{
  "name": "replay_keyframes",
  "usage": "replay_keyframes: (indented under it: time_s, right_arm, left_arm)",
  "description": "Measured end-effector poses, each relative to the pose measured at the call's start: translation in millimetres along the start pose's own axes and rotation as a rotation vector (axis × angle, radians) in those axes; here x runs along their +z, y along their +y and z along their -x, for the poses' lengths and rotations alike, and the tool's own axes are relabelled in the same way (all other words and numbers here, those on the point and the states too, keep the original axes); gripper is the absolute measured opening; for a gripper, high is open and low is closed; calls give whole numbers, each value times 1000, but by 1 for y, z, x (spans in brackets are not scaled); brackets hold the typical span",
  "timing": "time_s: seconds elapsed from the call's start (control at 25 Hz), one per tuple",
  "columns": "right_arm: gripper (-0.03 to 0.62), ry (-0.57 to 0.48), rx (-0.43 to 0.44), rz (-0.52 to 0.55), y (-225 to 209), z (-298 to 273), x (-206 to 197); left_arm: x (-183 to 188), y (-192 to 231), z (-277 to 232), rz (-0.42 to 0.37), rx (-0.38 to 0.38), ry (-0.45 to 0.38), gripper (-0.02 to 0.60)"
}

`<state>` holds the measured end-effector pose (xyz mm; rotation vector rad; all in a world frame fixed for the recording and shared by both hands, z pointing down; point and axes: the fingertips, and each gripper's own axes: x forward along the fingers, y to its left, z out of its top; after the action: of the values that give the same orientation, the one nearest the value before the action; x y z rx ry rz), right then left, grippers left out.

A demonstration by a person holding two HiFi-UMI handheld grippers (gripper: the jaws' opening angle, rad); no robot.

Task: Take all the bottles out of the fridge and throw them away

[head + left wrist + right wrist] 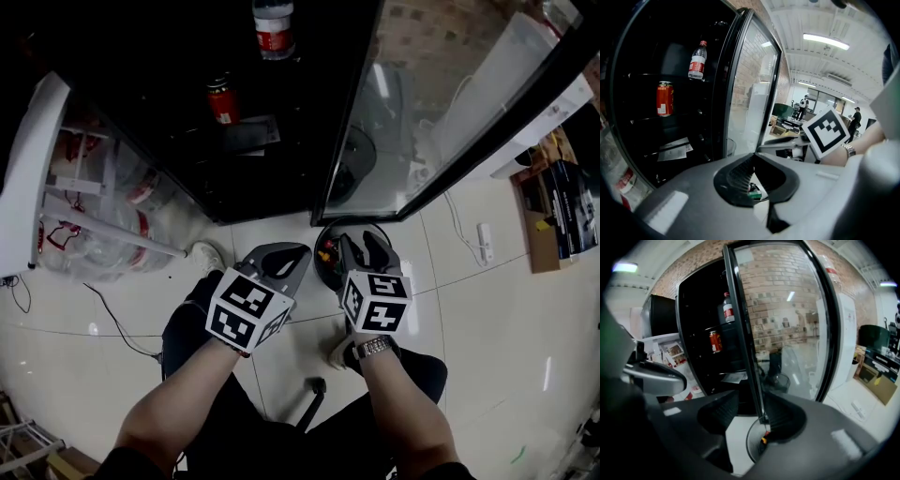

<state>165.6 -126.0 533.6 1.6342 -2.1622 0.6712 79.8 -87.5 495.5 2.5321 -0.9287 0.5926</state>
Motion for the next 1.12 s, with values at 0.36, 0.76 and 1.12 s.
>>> replay_keyframes:
  time_s: [0.36, 0.76, 1.12]
  right_arm:
    - [172, -118, 76, 84, 56, 2, 83]
    - [183, -243, 101, 157, 100, -4, 174]
    - [230, -331, 81, 157, 132, -16, 240]
  left_arm:
    - [53, 35, 37, -46, 61, -73, 5]
    - [100, 73, 63, -80, 97, -147, 4]
    - [126, 108, 93, -118, 112, -180, 3]
